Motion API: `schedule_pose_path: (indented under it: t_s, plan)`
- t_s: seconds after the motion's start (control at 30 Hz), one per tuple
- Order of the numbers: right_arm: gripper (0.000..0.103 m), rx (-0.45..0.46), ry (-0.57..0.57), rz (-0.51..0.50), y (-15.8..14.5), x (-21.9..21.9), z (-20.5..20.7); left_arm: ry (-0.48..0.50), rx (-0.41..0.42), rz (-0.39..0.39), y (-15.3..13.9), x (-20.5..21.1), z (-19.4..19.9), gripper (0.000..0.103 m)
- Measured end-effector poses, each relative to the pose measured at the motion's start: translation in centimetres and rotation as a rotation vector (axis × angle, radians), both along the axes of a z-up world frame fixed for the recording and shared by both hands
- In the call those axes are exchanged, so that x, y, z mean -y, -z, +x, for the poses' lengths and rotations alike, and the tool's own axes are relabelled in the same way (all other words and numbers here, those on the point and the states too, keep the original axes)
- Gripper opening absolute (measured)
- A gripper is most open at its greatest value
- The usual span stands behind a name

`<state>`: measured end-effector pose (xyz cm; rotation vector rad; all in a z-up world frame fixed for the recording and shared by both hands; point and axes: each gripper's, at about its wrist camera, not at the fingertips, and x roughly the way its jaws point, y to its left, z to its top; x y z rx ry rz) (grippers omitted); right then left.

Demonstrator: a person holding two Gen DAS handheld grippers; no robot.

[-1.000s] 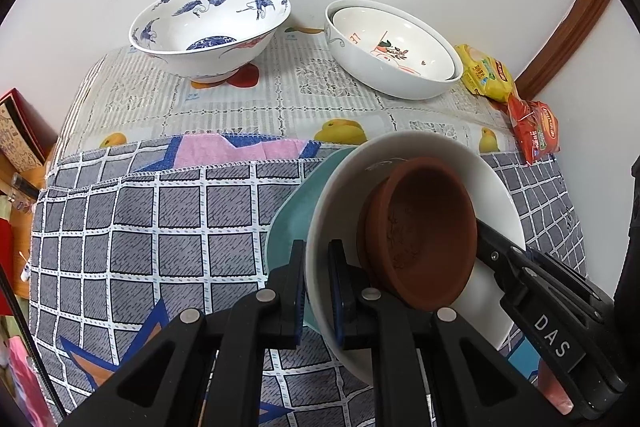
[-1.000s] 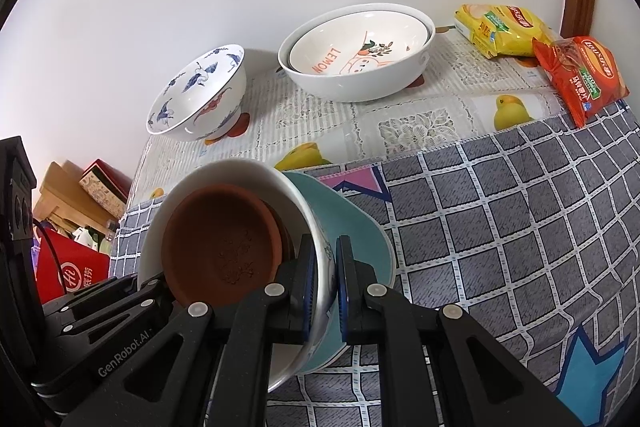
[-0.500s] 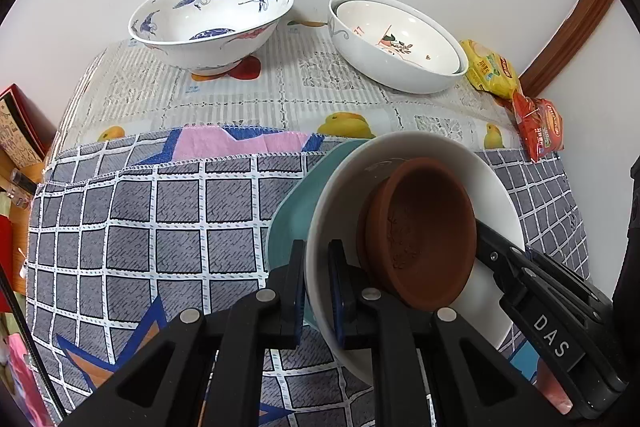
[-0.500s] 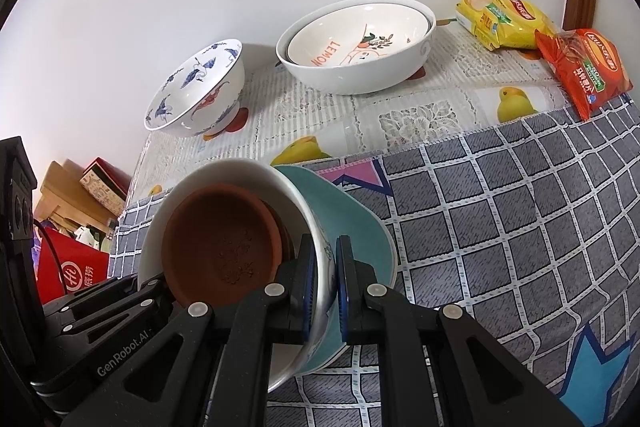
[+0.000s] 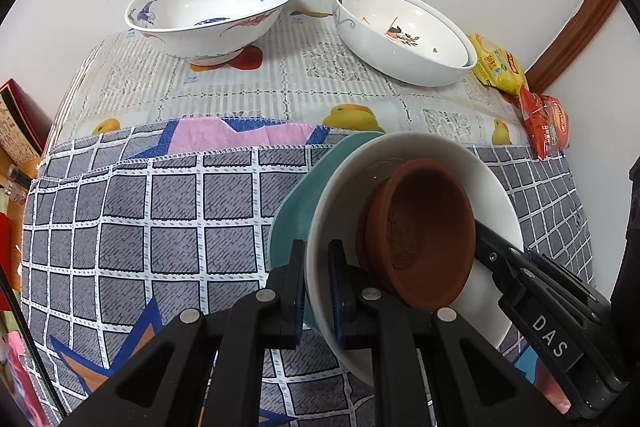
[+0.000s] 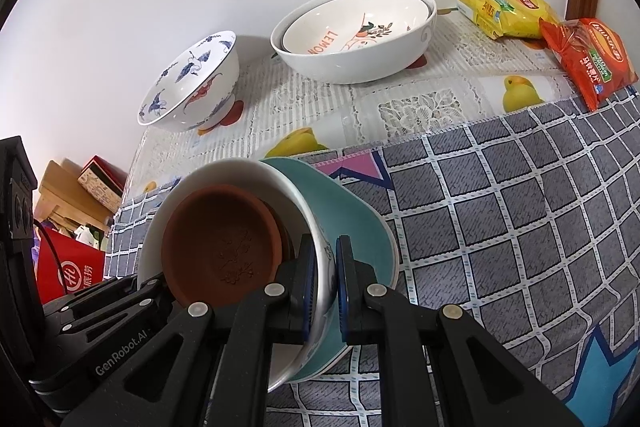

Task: Organize plates and bowls
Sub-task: 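Lower the white bowl onto the teal plate and open the right gripper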

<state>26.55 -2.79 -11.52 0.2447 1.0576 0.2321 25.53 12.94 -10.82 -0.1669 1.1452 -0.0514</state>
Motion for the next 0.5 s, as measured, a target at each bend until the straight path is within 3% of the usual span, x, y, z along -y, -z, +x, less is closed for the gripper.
schedule_pose_path:
  t_s: [0.5]
  plan:
    - [0.010, -0.017, -0.012, -0.002, 1.6, 0.1, 0.6, 0.007, -0.022, 0.006, 1.4, 0.2, 0.5, 0.011]
